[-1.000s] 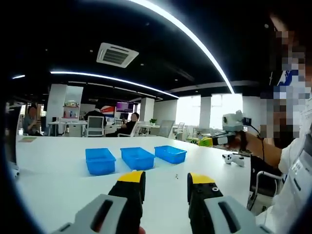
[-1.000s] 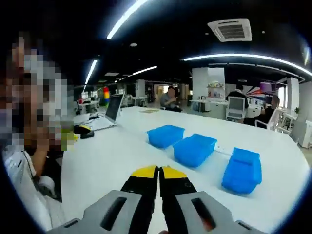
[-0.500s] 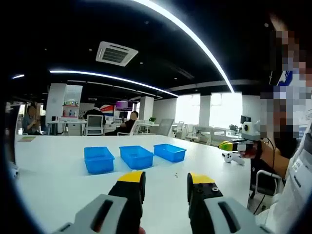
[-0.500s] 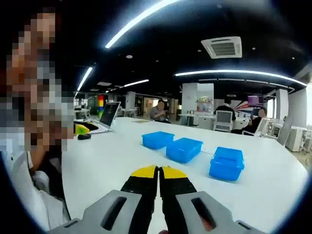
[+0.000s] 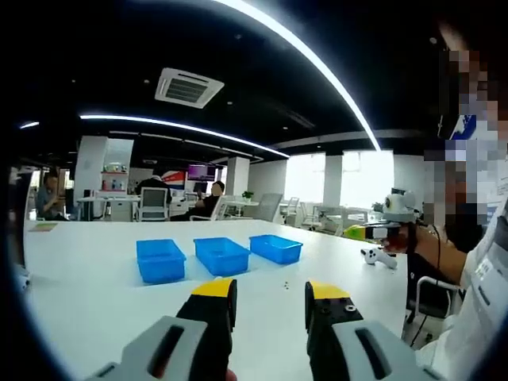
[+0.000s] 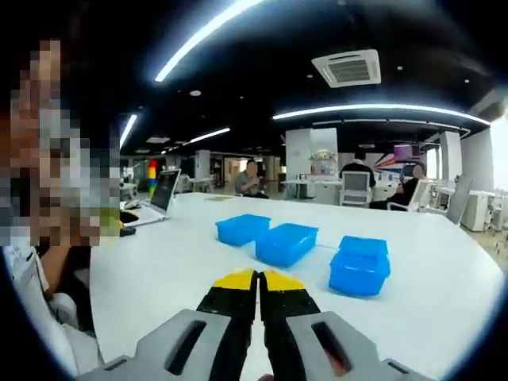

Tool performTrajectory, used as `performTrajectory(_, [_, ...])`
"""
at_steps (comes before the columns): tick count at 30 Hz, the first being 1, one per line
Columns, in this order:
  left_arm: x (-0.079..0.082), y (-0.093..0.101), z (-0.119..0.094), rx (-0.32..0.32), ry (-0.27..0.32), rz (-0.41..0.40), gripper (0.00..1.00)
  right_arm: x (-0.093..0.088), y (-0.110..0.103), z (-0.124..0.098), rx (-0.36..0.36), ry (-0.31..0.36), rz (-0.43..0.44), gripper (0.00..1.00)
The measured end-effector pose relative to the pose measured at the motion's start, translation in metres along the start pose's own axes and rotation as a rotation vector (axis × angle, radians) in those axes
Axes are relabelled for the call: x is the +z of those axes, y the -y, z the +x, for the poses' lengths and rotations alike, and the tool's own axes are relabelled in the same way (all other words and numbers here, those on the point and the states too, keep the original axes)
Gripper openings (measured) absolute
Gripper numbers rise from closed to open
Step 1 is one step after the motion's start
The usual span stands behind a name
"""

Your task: Pick up the resistors one by one and place each resistor into its matching bin, sorting the parts by color and model until every resistor is separated into the correct bin for its type

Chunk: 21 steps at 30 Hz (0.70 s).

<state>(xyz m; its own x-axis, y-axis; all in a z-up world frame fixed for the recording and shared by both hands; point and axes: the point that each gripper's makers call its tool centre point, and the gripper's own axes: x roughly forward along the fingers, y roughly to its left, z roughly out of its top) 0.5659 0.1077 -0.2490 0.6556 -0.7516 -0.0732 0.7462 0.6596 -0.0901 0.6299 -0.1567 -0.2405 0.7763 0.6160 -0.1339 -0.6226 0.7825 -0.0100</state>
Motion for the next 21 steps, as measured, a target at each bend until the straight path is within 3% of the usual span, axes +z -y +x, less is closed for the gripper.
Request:
performTrajectory(11, [0.002, 0.001, -0.001, 0.003, 0.005, 0.002, 0.36, 0.012, 0.083, 0.065, -0.081, -0.046, 0.095, 0.05])
performTrajectory(13, [0.002, 0.000, -0.001, 0.003, 0.004, 0.001, 0.36, 0.012, 0.098, 0.080, -0.105, -0.054, 0.159, 0.05])
performTrajectory(21, [0.001, -0.004, -0.002, 0.009, 0.004, -0.003, 0.36, -0.012, 0.153, 0.121, -0.214, -0.134, 0.156, 0.05])
